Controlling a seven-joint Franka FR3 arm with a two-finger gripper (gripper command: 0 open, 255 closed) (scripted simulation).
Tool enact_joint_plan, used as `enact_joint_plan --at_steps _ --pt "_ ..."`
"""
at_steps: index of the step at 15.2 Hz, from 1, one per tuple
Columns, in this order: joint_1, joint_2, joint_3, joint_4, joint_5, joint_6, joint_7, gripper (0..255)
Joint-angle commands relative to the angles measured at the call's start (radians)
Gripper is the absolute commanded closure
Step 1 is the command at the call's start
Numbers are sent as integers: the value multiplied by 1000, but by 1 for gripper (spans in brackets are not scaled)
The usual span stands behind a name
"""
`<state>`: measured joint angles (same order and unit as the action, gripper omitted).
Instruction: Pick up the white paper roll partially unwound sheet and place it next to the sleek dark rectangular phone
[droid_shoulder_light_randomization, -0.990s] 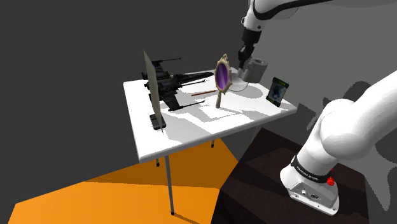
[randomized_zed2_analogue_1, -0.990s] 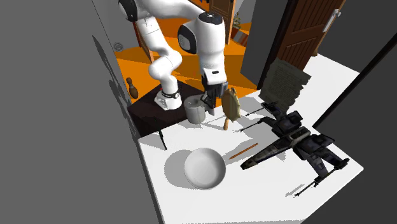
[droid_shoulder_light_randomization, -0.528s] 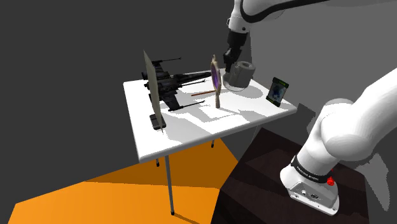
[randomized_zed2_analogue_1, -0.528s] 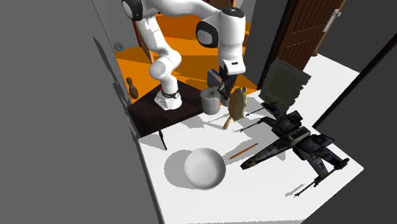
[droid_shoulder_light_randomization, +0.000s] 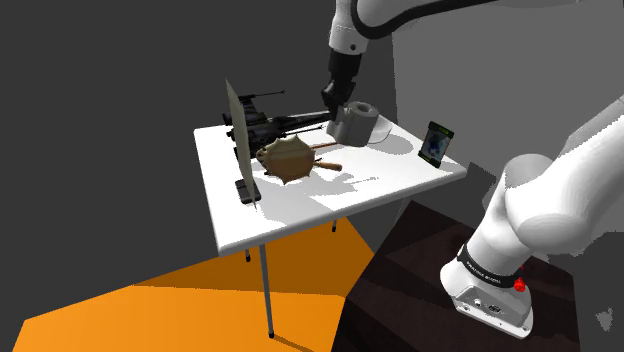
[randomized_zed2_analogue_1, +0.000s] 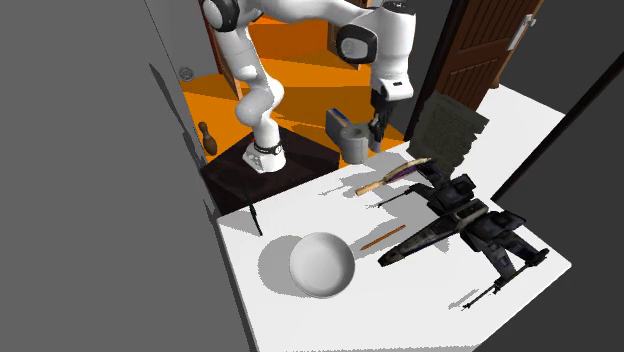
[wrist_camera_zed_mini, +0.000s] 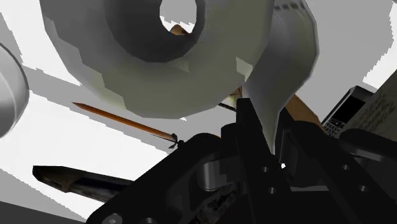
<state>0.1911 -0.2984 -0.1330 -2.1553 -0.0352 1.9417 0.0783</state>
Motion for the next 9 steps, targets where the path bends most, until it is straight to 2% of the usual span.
enact_joint_plan --at_steps 1,9 --pt "20 20 33 15 8 4 51 255" --pt "93 161 140 163 23 -3 222 255"
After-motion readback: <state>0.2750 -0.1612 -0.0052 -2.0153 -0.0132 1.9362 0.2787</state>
